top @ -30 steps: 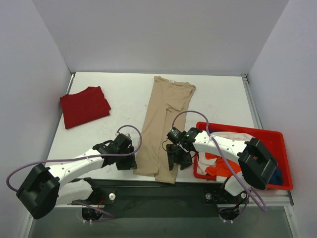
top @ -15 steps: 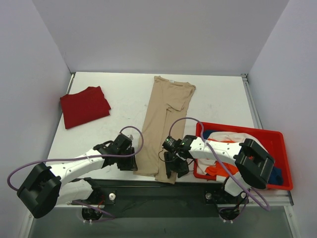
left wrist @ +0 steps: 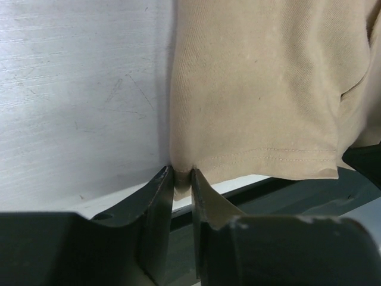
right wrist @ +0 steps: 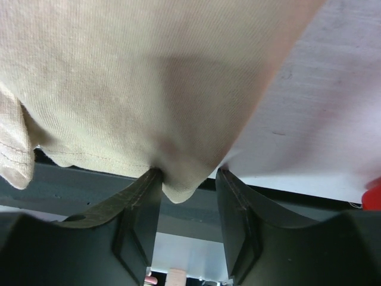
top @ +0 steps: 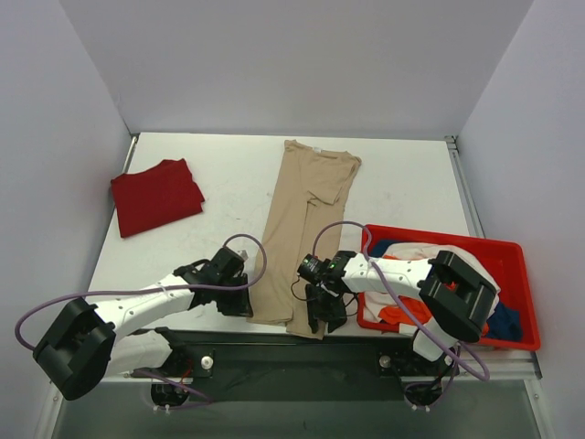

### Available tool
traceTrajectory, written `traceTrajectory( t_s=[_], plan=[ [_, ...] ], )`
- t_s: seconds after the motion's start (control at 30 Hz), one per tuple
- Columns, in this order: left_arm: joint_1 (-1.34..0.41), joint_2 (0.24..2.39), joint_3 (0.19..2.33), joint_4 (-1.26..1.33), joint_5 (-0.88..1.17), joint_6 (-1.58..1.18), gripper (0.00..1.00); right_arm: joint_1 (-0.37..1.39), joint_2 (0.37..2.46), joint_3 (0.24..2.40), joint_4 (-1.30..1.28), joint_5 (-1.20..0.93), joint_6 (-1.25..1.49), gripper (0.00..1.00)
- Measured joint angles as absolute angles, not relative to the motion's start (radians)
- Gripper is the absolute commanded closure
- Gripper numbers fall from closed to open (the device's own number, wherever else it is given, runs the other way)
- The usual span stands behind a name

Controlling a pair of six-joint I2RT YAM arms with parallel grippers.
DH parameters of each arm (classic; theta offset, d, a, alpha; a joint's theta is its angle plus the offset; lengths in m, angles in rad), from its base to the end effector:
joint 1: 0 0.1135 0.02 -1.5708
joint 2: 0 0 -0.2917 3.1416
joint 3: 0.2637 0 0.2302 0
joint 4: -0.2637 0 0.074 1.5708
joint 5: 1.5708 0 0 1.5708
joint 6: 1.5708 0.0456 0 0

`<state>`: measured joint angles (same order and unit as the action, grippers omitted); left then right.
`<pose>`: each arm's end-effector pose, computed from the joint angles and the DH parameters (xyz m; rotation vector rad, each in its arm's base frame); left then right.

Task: Fold and stack the t-shirts
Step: Grab the bottom of the folded rectangular tshirt with both arms, then fold the folded rectangular tshirt in 1/3 of the way

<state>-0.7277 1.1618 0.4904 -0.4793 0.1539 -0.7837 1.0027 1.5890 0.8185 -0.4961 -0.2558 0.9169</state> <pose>0.1177 -0.1142 0.1812 -0.0333 2.8832 -0.5833 0.1312 0.2270 0.1807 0.1907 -3.0416 -0.6073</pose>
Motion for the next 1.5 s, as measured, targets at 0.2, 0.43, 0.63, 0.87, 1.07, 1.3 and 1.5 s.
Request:
traceTrajectory(
  t_s=[0.2, 0.43, 0.63, 0.87, 1.07, 1.3, 1.5],
  plan=[
    [-0.728, 1.172, 0.490, -0.479, 0.164, -0.779, 0.87, 1.003, 1.596, 0.818, -0.498, -0.271, 0.916, 0.71],
    [-0.728, 1.179, 0.490, -0.473, 0.180, -0.773, 1.00, 1.003, 1.602, 0.818, -0.490, -0.294, 0.913, 0.99],
    [-0.728, 1.149, 0.490, -0.510, 0.165, -0.770, 1.00, 1.003, 1.600, 0.819, -0.499, -0.301, 0.912, 1.00],
    [-0.732, 1.093, 0.525, -0.629, 0.153, -0.767, 1.00, 1.018, 1.558, 0.819, -0.558, -0.311, 0.912, 1.00],
    [-0.732, 1.054, 0.559, -0.687, 0.175, -0.755, 1.00, 1.048, 1.515, 0.831, -0.606, -0.331, 0.918, 1.00],
    [-0.732, 1.002, 0.667, -0.802, 0.205, -0.750, 1.00, 1.087, 1.436, 0.928, -0.725, -0.326, 0.959, 1.00],
    [-0.731, 0.993, 0.807, -0.839, 0.210, -0.756, 1.00, 1.063, 1.368, 1.085, -0.851, -0.278, 0.971, 1.00]
  ],
)
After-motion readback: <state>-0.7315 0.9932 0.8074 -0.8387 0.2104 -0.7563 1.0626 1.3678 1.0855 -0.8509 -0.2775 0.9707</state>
